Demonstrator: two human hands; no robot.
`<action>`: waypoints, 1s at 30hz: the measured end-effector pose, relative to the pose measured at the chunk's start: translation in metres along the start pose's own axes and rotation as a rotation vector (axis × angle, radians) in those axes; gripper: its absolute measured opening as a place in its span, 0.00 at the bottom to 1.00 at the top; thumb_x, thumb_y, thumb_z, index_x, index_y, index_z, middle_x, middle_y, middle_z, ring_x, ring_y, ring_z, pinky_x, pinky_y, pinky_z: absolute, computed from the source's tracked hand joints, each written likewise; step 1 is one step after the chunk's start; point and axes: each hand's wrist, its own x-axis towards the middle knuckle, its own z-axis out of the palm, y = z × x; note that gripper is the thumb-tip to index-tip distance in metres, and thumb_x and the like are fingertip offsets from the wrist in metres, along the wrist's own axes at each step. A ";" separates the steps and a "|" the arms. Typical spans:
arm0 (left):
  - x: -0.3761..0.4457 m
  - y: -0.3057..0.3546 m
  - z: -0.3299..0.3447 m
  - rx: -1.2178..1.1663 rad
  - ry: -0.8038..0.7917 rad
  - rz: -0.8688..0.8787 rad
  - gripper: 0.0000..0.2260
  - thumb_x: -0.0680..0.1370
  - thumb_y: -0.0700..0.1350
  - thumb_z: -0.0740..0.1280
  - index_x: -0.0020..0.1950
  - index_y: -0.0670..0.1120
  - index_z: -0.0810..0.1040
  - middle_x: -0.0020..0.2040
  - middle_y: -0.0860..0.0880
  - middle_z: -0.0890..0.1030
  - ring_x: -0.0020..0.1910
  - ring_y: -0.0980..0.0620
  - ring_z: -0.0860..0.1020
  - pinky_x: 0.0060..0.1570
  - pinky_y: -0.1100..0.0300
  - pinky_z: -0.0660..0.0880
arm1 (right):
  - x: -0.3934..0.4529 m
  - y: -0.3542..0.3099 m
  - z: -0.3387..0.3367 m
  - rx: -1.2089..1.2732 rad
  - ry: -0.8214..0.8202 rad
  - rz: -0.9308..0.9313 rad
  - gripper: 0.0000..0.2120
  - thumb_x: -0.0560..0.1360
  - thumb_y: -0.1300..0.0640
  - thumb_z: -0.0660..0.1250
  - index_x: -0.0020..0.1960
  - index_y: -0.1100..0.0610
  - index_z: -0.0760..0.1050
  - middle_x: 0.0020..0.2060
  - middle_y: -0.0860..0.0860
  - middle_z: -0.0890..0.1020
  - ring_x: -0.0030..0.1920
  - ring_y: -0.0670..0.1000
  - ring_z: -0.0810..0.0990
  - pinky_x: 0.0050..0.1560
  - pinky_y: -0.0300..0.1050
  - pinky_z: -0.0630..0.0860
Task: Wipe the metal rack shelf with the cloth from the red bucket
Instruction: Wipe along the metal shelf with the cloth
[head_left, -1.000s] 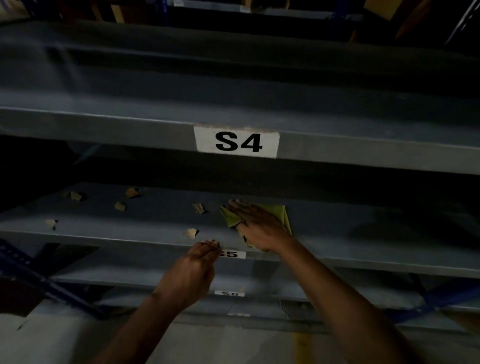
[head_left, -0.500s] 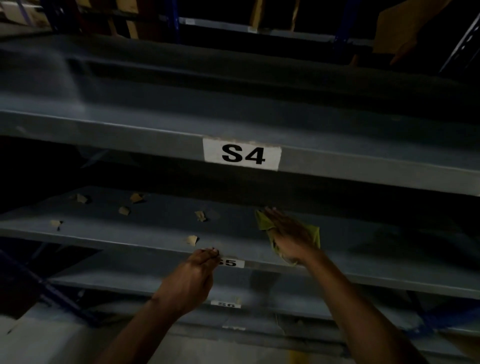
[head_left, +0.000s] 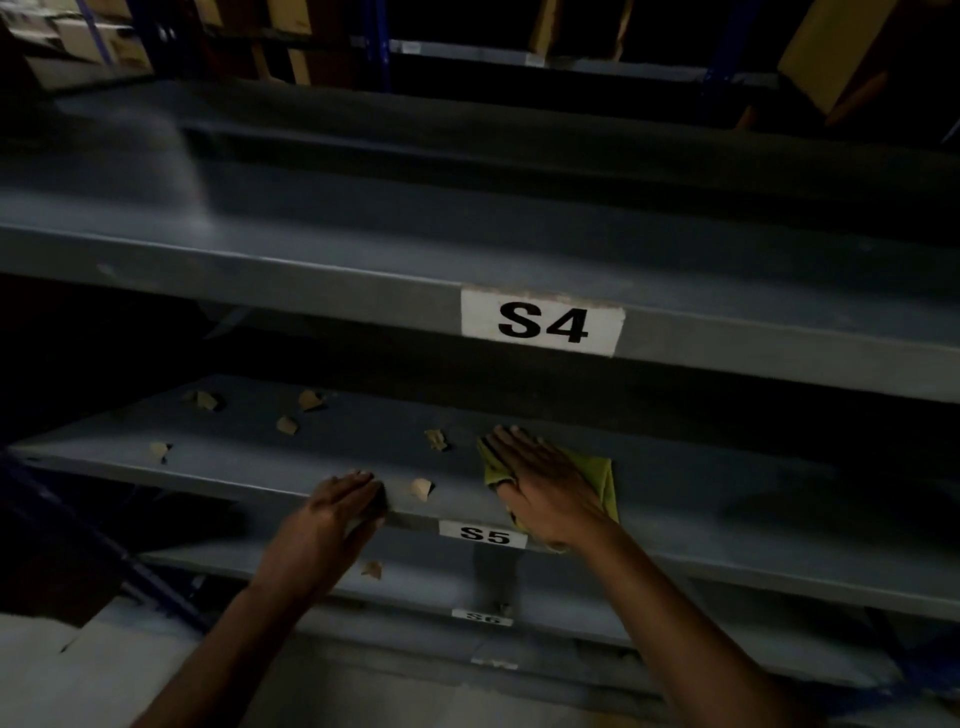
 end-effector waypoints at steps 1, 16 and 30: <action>0.000 -0.002 0.002 -0.004 0.001 -0.007 0.23 0.71 0.45 0.74 0.65 0.46 0.75 0.64 0.44 0.77 0.62 0.44 0.76 0.57 0.47 0.76 | 0.003 -0.003 0.001 -0.010 0.006 0.013 0.37 0.71 0.39 0.35 0.79 0.48 0.47 0.78 0.44 0.48 0.77 0.44 0.44 0.76 0.43 0.42; 0.007 0.001 -0.004 -0.050 0.052 0.062 0.16 0.71 0.42 0.74 0.58 0.45 0.80 0.57 0.45 0.81 0.57 0.46 0.78 0.56 0.53 0.75 | -0.017 -0.038 0.004 0.143 0.029 -0.060 0.30 0.76 0.45 0.43 0.77 0.48 0.56 0.77 0.43 0.57 0.76 0.40 0.53 0.76 0.41 0.51; 0.009 0.005 -0.013 -0.063 0.059 0.135 0.12 0.70 0.40 0.74 0.53 0.46 0.82 0.50 0.47 0.83 0.51 0.48 0.80 0.50 0.55 0.77 | -0.005 -0.081 0.006 0.189 0.029 -0.069 0.23 0.80 0.54 0.56 0.74 0.46 0.63 0.73 0.44 0.67 0.72 0.43 0.63 0.72 0.42 0.59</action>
